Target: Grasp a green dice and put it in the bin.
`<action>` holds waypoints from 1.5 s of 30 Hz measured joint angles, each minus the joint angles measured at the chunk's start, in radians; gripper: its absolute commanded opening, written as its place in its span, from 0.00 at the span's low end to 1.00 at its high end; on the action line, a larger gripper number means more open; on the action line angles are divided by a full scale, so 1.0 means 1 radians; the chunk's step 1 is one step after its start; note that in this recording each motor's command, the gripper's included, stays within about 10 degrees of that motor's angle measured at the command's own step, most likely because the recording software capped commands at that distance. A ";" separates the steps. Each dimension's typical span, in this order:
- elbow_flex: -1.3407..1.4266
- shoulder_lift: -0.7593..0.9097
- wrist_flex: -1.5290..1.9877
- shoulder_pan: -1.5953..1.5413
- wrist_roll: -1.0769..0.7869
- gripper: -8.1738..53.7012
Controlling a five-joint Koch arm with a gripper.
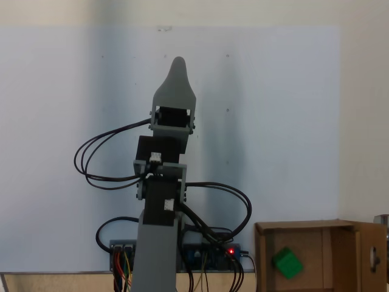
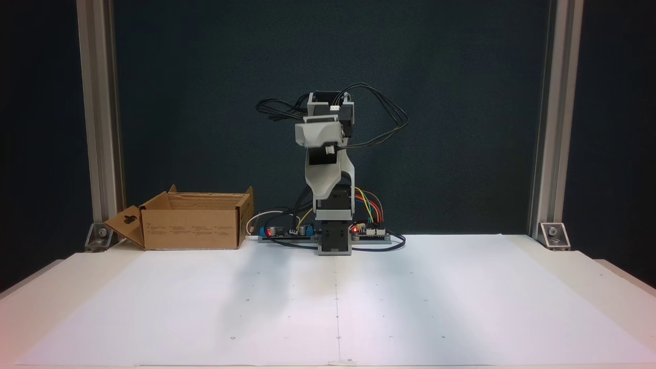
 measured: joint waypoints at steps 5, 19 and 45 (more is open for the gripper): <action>0.204 0.038 -0.143 0.008 0.000 0.87; 0.683 0.173 -0.518 -0.011 0.000 0.86; 0.772 0.173 -1.077 -0.018 0.000 0.86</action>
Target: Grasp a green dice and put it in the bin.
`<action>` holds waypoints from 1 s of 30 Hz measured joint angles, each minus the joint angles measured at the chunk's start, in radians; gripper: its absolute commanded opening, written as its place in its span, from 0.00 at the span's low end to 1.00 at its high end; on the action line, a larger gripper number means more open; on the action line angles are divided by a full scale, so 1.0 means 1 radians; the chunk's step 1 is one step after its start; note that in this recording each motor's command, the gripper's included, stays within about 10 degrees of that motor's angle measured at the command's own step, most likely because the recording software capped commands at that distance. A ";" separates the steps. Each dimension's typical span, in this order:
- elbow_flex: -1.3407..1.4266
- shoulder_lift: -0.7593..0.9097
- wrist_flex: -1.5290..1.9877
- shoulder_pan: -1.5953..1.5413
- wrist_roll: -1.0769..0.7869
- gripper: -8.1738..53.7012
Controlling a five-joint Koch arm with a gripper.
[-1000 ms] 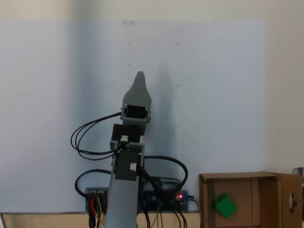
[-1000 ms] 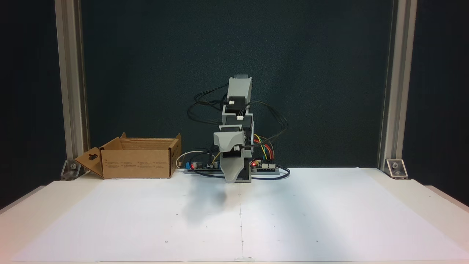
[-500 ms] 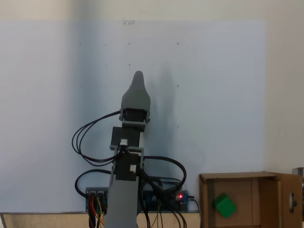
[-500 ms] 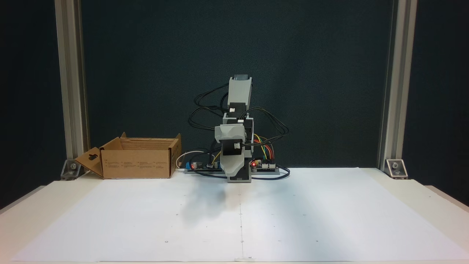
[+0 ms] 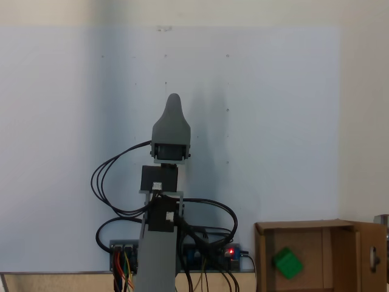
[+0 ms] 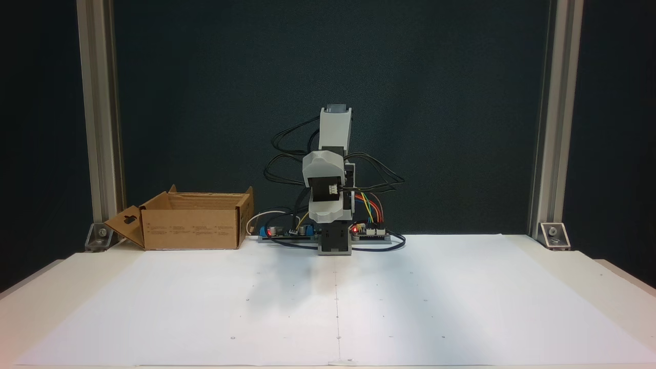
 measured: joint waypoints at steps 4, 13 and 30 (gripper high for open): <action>0.000 0.000 0.000 -0.002 0.000 0.86; 0.035 0.000 0.000 -0.009 0.000 0.86; 0.141 0.000 0.000 -0.074 0.000 0.86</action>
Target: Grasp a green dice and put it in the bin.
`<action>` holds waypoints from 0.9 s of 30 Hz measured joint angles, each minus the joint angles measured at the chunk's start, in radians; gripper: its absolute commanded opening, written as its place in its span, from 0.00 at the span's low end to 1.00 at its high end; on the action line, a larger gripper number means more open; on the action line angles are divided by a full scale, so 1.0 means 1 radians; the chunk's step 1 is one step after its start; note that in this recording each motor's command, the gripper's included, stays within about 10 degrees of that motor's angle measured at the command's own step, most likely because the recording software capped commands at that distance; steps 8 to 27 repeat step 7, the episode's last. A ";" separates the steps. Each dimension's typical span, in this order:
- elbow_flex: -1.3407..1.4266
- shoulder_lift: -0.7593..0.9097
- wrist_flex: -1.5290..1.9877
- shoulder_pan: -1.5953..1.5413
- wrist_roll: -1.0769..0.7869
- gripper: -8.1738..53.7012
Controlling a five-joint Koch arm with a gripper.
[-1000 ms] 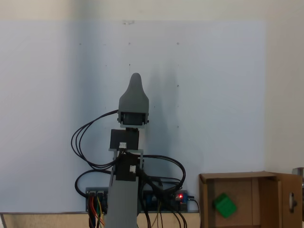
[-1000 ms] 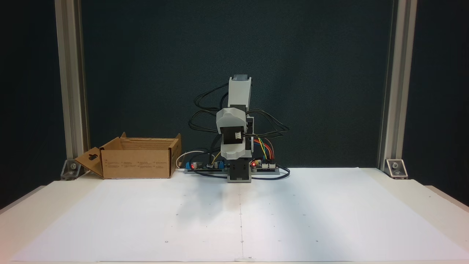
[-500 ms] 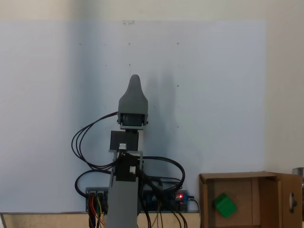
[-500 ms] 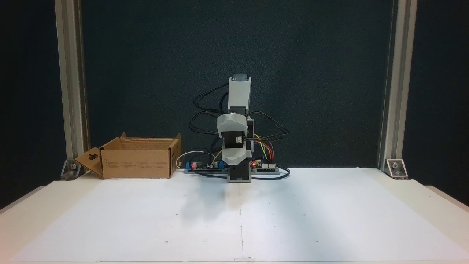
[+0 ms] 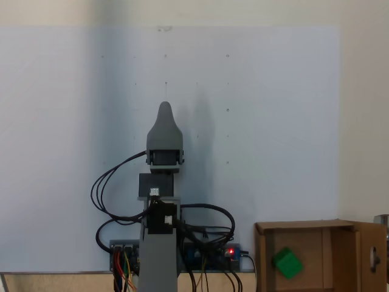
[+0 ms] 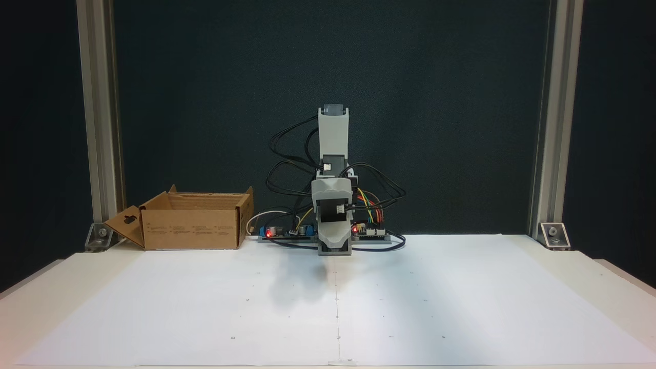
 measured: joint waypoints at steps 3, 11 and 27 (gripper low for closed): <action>0.000 0.000 0.000 -0.005 0.000 0.86; 0.028 0.000 -0.002 -0.008 0.000 0.86; 0.028 0.000 -0.002 -0.008 0.000 0.86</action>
